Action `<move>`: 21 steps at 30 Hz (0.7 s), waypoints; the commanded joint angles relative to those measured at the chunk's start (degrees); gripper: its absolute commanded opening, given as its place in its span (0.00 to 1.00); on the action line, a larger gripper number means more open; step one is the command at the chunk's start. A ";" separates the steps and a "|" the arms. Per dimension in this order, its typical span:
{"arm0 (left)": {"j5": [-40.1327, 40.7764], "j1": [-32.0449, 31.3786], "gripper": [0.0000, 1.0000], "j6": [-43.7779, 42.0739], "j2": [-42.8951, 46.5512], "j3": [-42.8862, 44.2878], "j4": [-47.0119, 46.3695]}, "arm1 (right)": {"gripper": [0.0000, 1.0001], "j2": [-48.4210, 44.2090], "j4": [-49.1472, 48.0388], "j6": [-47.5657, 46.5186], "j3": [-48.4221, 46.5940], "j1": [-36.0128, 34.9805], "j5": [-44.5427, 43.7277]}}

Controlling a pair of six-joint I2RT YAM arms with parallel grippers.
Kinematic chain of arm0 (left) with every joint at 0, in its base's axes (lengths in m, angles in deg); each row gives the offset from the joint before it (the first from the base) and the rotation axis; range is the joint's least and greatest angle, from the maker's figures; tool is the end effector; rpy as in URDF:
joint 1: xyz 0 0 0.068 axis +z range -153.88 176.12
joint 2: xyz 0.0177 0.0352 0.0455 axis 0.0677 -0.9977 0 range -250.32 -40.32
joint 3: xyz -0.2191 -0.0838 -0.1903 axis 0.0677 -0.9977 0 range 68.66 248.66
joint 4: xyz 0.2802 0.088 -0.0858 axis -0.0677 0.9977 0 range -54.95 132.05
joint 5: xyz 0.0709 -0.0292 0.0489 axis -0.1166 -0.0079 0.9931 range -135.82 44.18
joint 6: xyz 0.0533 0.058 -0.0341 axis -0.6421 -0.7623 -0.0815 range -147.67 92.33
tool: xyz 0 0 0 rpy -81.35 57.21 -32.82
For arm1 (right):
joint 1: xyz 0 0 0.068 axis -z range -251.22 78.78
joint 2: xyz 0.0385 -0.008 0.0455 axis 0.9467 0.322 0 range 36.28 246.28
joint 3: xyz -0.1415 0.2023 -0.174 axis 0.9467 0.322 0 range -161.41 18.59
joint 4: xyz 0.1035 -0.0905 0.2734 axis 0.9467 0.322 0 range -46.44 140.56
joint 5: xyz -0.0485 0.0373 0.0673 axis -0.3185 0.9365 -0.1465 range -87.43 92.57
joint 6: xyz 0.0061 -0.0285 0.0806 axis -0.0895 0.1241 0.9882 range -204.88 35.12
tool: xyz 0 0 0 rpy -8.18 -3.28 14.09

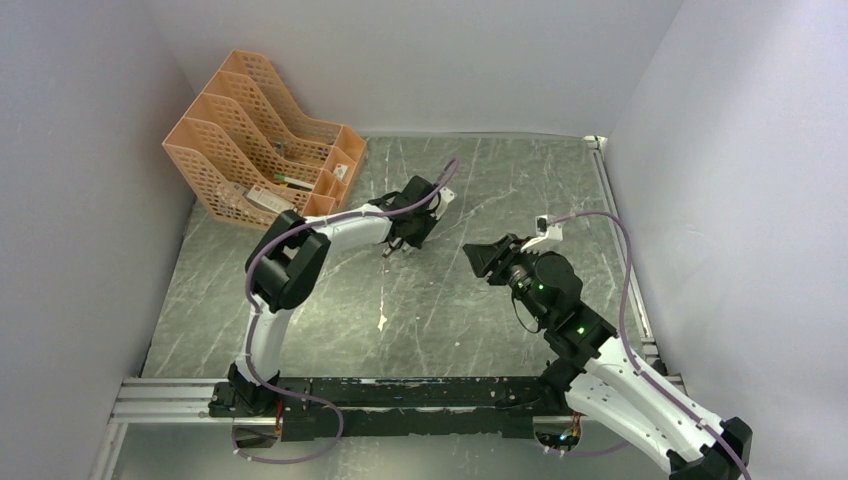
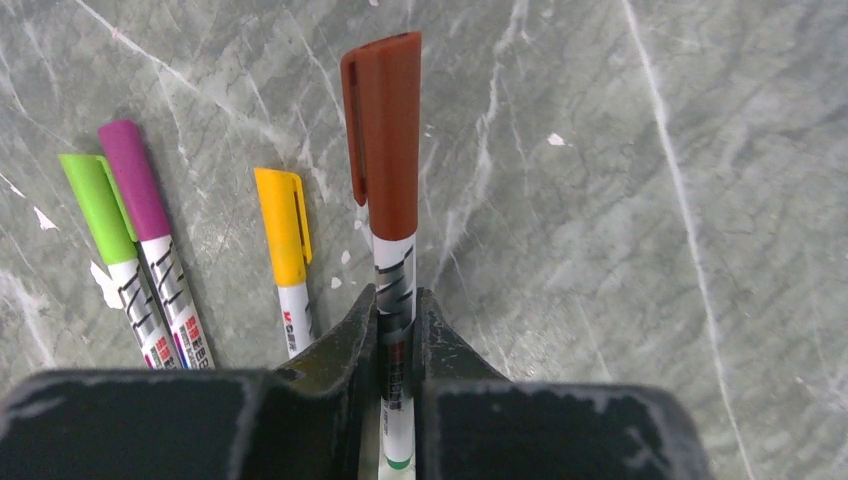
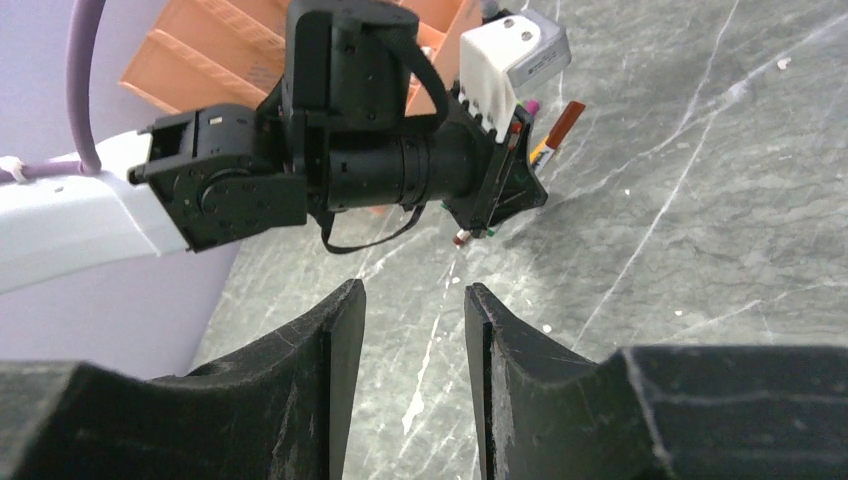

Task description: Insert the pens into the pen caps

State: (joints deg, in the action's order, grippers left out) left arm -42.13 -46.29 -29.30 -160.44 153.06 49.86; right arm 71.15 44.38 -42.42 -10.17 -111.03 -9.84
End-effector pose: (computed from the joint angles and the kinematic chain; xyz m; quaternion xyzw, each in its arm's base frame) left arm 0.3982 -0.3571 0.1307 0.3427 0.8762 -0.0892 0.3269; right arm 0.1811 0.1298 0.2924 0.0888 0.7423 0.3728 0.5496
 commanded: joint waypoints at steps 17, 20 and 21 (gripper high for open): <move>3.73 0.29 0.44 1.15 -1.72 5.89 9.67 | 0.41 1.20 -0.03 -1.71 -0.06 -0.01 0.98; 3.90 0.22 0.44 1.59 0.94 5.74 9.41 | 0.41 1.57 0.01 -1.94 -0.16 -0.07 0.85; 3.84 0.12 0.44 1.62 2.00 5.51 9.18 | 0.41 1.72 -0.02 -1.98 -0.13 -0.04 0.81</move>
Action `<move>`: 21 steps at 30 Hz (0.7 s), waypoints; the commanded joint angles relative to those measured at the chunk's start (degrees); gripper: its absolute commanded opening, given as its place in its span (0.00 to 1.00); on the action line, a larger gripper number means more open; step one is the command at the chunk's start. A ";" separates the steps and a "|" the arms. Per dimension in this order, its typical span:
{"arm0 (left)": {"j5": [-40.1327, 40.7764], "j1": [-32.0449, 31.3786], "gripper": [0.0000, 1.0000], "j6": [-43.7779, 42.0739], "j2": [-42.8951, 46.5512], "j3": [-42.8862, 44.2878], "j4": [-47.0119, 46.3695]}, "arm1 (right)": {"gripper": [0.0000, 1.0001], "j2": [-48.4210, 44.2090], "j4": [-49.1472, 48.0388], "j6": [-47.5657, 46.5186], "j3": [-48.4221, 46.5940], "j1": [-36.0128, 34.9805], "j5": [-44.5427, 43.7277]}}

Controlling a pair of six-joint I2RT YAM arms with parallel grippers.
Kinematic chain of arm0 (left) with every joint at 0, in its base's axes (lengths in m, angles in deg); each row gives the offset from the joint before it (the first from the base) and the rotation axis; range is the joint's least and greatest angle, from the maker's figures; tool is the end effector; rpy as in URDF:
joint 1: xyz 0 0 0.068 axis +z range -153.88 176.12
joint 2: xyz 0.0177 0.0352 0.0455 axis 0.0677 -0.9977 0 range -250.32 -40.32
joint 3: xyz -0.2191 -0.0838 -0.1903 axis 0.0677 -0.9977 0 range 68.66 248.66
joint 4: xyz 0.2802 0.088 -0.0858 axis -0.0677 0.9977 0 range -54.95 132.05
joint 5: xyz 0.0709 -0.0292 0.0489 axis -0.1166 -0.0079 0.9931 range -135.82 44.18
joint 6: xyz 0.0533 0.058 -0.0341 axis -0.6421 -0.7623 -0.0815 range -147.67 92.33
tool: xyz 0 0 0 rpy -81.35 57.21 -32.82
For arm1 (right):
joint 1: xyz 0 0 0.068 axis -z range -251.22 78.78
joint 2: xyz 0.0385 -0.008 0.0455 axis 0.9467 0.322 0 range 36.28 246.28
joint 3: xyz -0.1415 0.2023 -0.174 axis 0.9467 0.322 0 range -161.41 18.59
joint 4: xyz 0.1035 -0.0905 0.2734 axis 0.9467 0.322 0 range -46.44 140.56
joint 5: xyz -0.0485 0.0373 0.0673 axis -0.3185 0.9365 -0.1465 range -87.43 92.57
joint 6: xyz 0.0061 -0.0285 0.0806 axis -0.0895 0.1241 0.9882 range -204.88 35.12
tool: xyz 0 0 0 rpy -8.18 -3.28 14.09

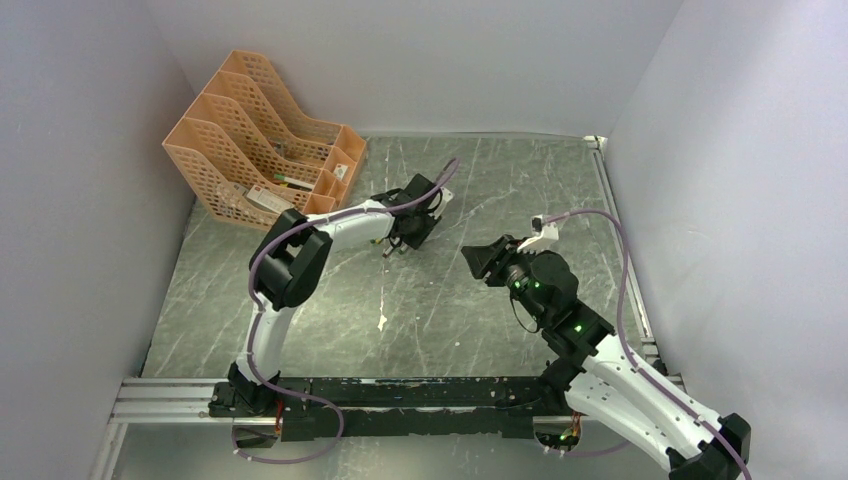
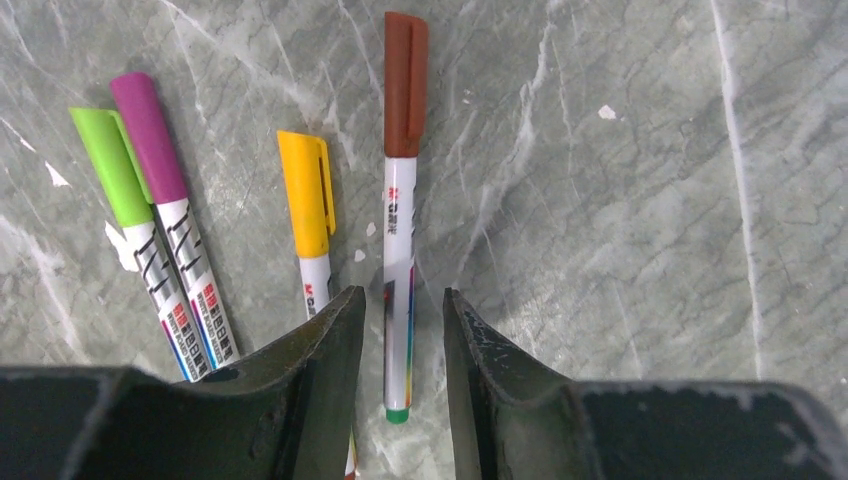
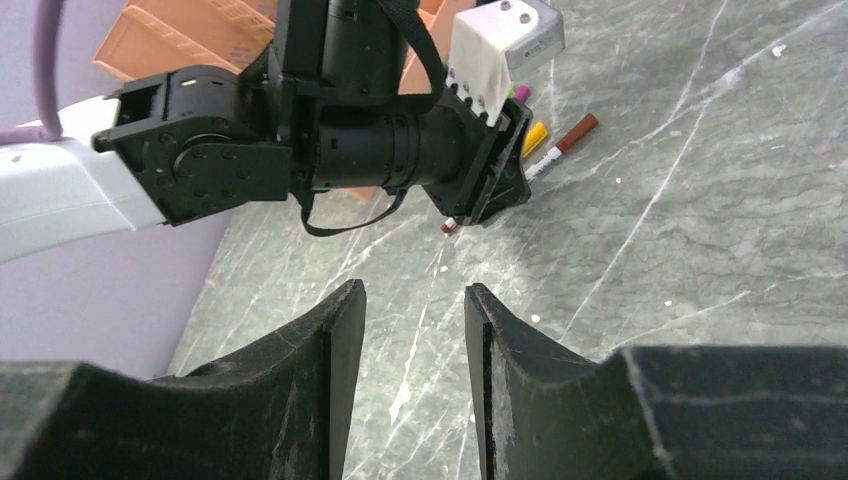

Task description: Insert the pens into the pen caps

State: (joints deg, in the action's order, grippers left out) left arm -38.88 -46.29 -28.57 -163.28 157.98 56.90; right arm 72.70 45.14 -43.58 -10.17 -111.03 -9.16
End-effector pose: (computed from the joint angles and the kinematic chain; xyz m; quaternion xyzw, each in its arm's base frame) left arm 0.4056 -0.3580 0.1256 0.3351 0.8926 -0.0509 0.2974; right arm 0.1842 0.1335 0.2849 0.0760 0.7569 0.3599 0.5402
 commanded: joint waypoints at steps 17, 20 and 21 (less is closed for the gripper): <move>-24.34 -0.12 0.24 1.52 5.08 -0.75 -4.25 | 0.40 -1.40 1.54 -0.60 -0.45 0.01 -1.89; -22.86 -0.06 0.24 2.07 2.90 0.57 -3.91 | 0.40 -2.13 2.53 -0.67 -0.67 0.01 -2.15; -22.04 -0.08 0.24 2.26 2.43 0.90 -3.99 | 0.40 -2.32 2.81 -0.69 -0.69 0.02 -2.24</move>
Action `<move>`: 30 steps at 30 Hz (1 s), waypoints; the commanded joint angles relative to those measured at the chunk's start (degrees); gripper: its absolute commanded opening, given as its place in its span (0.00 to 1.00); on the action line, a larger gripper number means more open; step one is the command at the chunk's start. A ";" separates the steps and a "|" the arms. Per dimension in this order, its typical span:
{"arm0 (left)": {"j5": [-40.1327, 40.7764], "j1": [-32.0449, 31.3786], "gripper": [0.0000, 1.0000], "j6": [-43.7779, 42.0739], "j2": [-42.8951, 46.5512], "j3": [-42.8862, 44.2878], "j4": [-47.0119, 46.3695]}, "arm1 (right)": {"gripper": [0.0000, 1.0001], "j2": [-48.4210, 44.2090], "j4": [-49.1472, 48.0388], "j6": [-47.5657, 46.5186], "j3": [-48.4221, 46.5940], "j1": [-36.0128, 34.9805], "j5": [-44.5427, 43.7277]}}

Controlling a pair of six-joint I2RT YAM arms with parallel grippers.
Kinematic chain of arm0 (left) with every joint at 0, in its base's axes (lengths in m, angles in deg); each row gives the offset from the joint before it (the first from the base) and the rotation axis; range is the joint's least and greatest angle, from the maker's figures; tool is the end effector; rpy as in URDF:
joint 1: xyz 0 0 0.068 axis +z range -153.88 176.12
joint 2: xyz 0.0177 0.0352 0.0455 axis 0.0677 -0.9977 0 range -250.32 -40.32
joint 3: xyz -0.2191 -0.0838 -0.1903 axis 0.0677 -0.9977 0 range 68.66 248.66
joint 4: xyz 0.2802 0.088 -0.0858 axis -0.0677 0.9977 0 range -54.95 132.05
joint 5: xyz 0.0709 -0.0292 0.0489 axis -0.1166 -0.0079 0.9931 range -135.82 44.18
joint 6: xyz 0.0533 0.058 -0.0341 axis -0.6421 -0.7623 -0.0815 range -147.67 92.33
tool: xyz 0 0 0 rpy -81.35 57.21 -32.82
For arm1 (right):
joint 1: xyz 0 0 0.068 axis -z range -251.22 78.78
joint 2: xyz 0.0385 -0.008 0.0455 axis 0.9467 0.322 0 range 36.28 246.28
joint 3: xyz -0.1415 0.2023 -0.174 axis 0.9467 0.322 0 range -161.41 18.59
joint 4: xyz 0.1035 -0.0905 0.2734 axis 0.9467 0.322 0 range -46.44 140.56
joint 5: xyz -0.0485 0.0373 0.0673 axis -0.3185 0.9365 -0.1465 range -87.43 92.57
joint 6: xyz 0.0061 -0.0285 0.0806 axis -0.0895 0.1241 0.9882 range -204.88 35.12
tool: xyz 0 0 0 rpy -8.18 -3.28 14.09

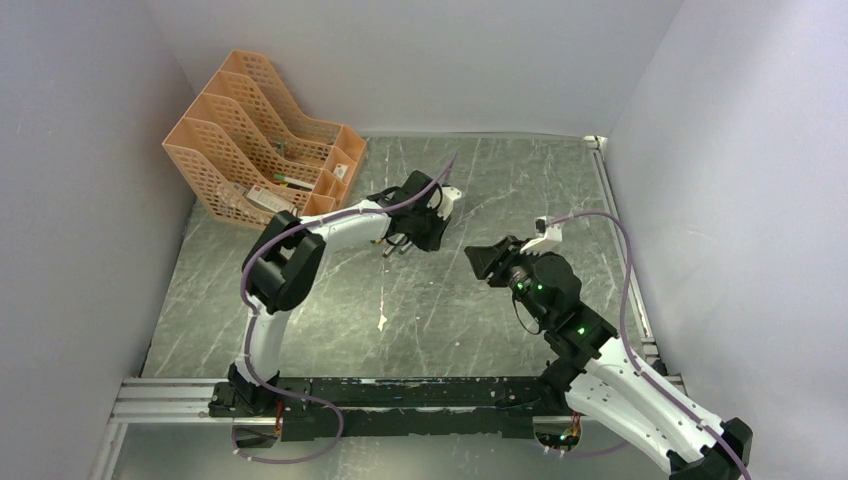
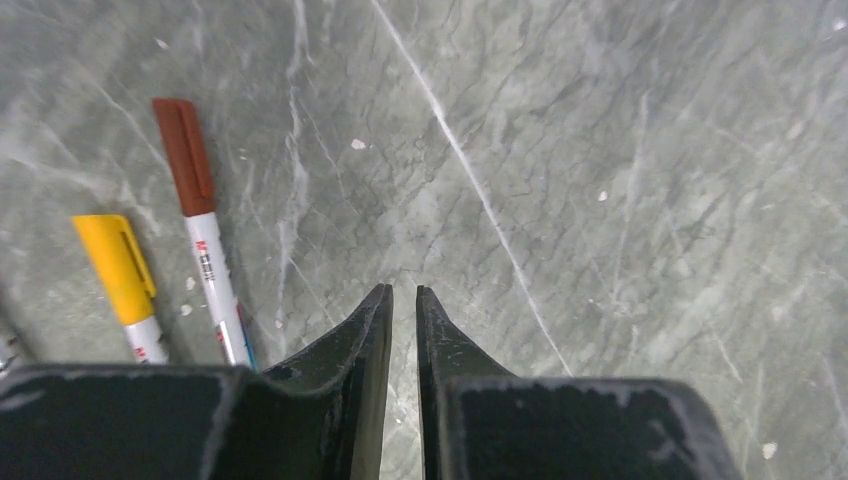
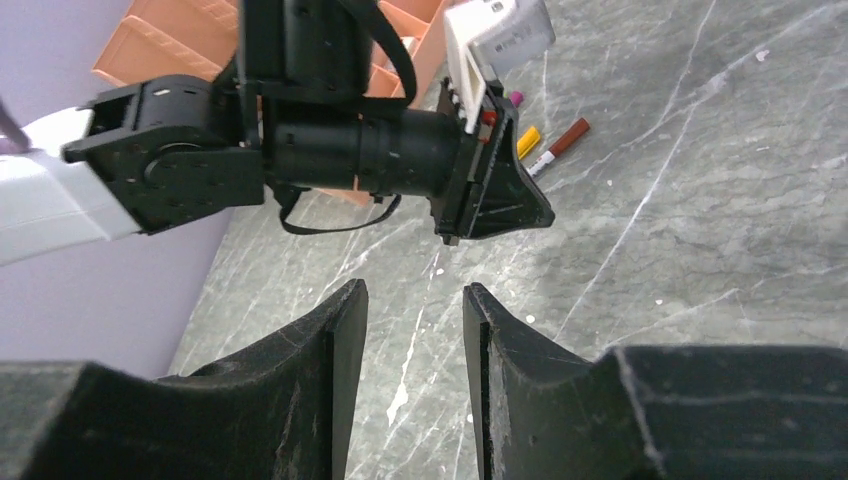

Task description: Insert the pens into the pen caps

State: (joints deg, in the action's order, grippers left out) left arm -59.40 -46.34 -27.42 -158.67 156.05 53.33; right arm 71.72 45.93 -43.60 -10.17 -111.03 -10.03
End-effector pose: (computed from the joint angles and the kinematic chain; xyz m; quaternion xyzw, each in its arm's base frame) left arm 0.3845 -0.3758 0.1618 0.3736 0.8536 -0.2292 0.2817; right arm 0.1822 0.1304 0.2865 0.0809 0.7551 0.3560 0.5445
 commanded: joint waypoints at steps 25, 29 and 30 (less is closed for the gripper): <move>20.37 5.24 0.22 5.47 -4.53 -0.38 -5.01 | 0.39 -2.37 1.11 1.31 2.19 -0.02 0.02; 20.58 5.37 0.22 5.51 -2.17 -2.26 -7.88 | 0.39 -2.04 1.20 1.36 2.07 0.00 0.12; 20.20 5.39 0.22 5.51 -1.44 -2.69 -8.50 | 0.39 -2.01 1.22 1.31 2.04 0.04 0.12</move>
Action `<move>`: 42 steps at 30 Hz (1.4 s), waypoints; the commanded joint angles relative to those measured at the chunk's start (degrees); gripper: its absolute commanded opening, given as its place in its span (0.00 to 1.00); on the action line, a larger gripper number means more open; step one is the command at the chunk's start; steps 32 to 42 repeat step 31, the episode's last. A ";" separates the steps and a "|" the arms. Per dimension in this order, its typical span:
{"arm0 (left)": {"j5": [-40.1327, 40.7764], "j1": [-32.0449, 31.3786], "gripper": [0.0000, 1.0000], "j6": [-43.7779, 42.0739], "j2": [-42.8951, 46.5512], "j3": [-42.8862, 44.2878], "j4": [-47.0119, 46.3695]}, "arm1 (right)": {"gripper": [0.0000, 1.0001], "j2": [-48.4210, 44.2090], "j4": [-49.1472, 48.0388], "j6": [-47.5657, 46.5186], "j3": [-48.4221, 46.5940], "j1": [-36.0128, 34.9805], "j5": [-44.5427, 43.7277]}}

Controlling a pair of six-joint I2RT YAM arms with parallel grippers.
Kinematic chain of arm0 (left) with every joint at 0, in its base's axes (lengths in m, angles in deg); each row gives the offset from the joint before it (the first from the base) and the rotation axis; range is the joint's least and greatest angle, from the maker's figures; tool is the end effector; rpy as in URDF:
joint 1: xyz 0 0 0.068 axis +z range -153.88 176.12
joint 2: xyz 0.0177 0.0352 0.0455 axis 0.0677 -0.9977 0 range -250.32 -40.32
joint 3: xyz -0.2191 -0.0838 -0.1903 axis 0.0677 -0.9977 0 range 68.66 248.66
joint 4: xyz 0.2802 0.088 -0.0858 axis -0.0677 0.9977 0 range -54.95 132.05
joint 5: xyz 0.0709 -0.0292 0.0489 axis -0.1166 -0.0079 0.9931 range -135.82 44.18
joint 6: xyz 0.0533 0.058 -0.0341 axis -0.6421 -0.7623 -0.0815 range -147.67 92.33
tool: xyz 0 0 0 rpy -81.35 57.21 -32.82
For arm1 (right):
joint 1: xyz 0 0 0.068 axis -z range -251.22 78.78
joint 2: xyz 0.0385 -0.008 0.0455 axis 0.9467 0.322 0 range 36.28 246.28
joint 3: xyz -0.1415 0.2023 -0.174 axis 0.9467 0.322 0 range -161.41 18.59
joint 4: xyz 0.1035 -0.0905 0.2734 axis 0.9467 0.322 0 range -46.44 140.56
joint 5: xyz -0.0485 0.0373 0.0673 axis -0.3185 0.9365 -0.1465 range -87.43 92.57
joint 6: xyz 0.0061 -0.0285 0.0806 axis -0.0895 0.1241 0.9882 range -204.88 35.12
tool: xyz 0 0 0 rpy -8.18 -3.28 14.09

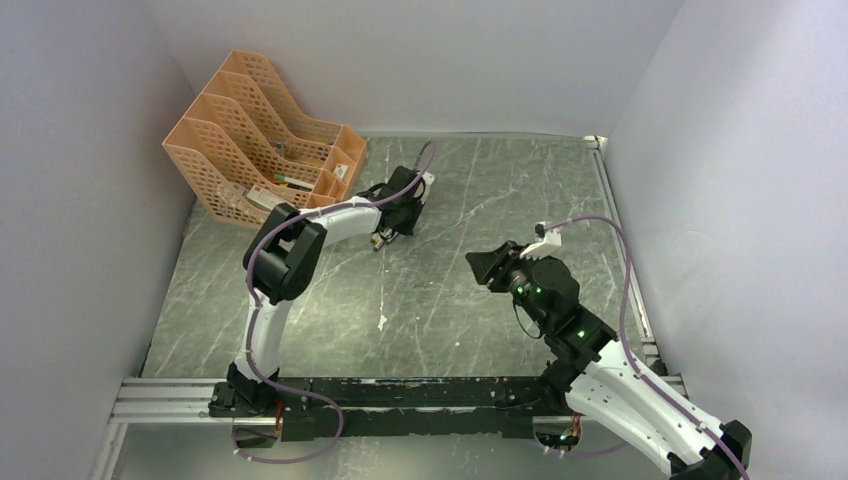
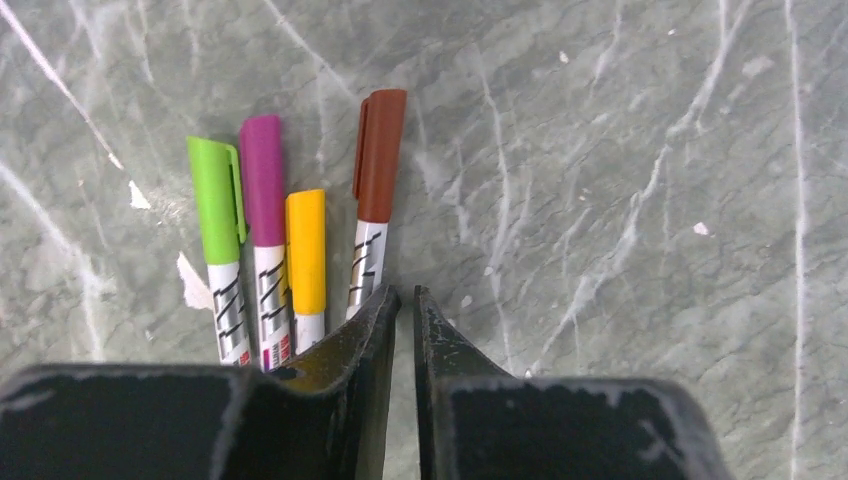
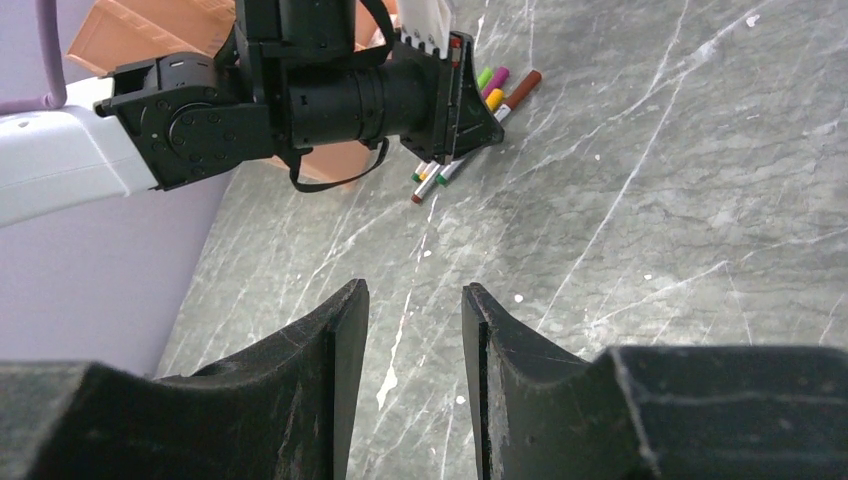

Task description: Insert the pens into the pen caps

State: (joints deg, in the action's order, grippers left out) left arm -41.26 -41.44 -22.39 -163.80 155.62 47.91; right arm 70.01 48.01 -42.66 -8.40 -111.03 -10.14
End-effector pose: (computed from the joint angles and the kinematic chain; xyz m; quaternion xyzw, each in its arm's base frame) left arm 0.4397 -0.3305 0.1198 0.2472 0.9040 -0.0920 0.3365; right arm 0.1777 0.1265 0.2735 0.0863 0.7663 0.3496 0.5321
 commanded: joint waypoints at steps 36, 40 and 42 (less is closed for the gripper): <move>-17.14 -0.86 0.97 12.57 43.33 -30.43 -26.55 | 1.00 12.22 12.07 4.39 -13.89 -0.04 -18.10; -17.14 -0.86 0.97 12.57 43.33 -30.43 -26.55 | 1.00 12.22 12.07 4.39 -13.89 -0.04 -18.10; -17.14 -0.86 0.97 12.57 43.33 -30.43 -26.55 | 1.00 12.22 12.07 4.39 -13.89 -0.04 -18.10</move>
